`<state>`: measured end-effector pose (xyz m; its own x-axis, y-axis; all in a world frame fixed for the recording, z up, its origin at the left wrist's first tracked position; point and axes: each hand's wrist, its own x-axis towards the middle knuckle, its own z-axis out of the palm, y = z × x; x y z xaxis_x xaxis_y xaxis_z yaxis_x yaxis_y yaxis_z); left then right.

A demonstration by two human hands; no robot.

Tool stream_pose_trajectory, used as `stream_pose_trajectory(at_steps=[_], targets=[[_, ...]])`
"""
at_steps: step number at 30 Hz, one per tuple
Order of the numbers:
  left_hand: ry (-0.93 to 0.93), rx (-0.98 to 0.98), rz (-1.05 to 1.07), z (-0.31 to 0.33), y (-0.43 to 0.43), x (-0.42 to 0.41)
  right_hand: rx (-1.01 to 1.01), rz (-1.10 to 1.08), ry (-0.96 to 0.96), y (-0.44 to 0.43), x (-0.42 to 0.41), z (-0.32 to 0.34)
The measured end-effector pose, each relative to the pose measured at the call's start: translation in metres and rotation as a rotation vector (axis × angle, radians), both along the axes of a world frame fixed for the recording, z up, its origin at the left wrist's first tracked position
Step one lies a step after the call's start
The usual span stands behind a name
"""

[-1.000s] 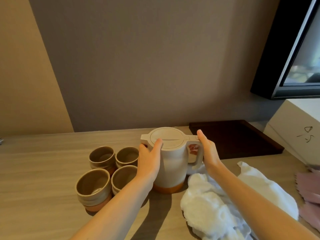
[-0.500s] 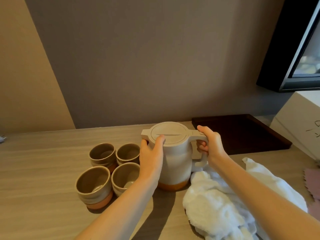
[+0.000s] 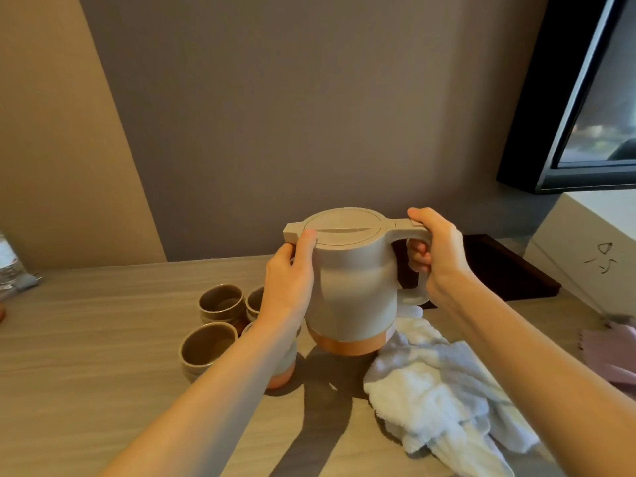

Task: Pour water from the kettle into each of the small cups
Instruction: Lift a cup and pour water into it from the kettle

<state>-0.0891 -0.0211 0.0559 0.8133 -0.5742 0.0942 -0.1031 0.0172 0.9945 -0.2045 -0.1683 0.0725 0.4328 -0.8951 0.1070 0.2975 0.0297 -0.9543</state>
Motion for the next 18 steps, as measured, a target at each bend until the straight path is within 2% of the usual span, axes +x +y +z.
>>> stream_pose_trajectory(at_steps=[5, 7, 10, 13, 16, 18], targets=[[0.032, 0.127, 0.019, -0.007, 0.034, 0.016, 0.036, -0.056, 0.016, 0.022, -0.010, -0.001], [-0.021, 0.194, 0.030, -0.018, 0.050, 0.026, 0.043, -0.070, 0.027, 0.029, -0.013, -0.001], [-0.244, 0.301, -0.010, -0.043, 0.075, 0.046, 0.037, -0.083, 0.041, 0.036, -0.019, -0.002], [-0.520, 0.524, -0.052, -0.063, 0.091, 0.056, 0.033, -0.097, 0.056, 0.041, -0.024, -0.005], [-0.654, 0.799, -0.040, -0.073, 0.095, 0.053, 0.050, -0.094, 0.056, 0.046, -0.027, -0.007], [-0.699, 0.876, -0.020, -0.077, 0.093, 0.053, 0.061, -0.101, 0.057, 0.051, -0.028, -0.007]])
